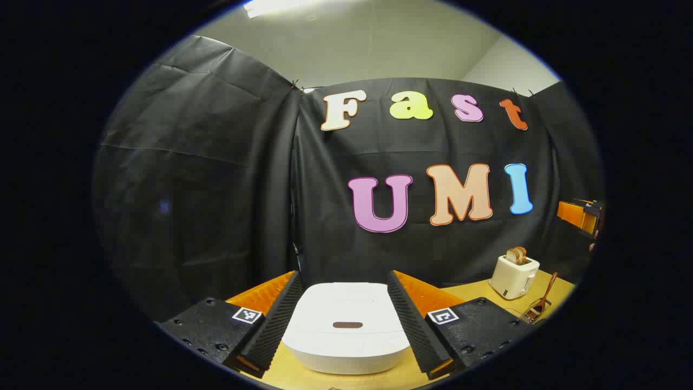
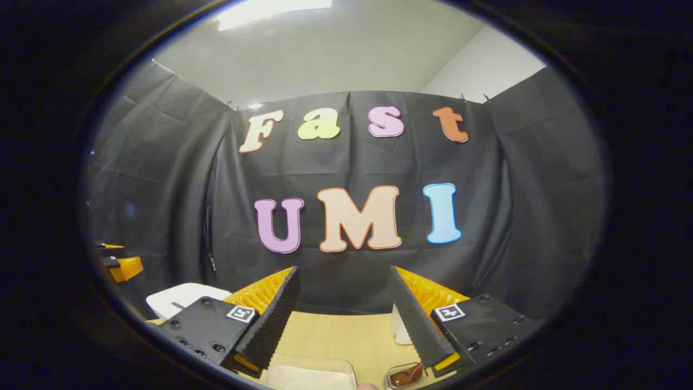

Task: Close the left gripper, press the button to open the rice cooker; take a wooden spoon from the chopstick holder with the right hand, scoop a spoonful of rice and pour it into the rice cooker, then put the wooden spoon back into the chopstick holder.

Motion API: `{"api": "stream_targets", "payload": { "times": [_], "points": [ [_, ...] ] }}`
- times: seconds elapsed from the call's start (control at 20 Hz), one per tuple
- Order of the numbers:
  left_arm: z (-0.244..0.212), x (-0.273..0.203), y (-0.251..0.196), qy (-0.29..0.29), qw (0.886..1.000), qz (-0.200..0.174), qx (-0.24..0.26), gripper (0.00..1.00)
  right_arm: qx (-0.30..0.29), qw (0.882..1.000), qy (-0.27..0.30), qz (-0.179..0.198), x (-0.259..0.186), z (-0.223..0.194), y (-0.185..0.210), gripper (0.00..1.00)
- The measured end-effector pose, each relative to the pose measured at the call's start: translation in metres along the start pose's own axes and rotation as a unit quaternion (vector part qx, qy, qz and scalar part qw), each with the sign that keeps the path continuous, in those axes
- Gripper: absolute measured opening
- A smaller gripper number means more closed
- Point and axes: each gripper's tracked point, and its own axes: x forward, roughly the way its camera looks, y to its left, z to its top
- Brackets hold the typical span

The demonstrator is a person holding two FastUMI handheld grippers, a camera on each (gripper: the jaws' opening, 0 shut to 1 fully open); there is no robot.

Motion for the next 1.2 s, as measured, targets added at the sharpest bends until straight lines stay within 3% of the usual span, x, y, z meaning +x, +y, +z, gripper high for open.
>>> {"api": "stream_targets", "payload": {
  "times": [0.95,1.05,1.2],
  "points": [
    [-0.011,0.017,-0.005,0.019,0.999,-0.035,0.007,0.95,-0.018,1.000,0.007,-0.002,0.003,-0.009,0.005,1.00],
    [-0.012,0.021,-0.007,0.020,0.999,-0.041,0.006,0.81,-0.020,1.000,0.007,-0.002,0.004,-0.008,0.005,1.00],
    [-0.016,0.027,-0.010,0.025,0.998,-0.048,-0.004,0.47,-0.025,1.000,0.003,-0.004,0.004,-0.004,0.006,1.00]
  ]
}}
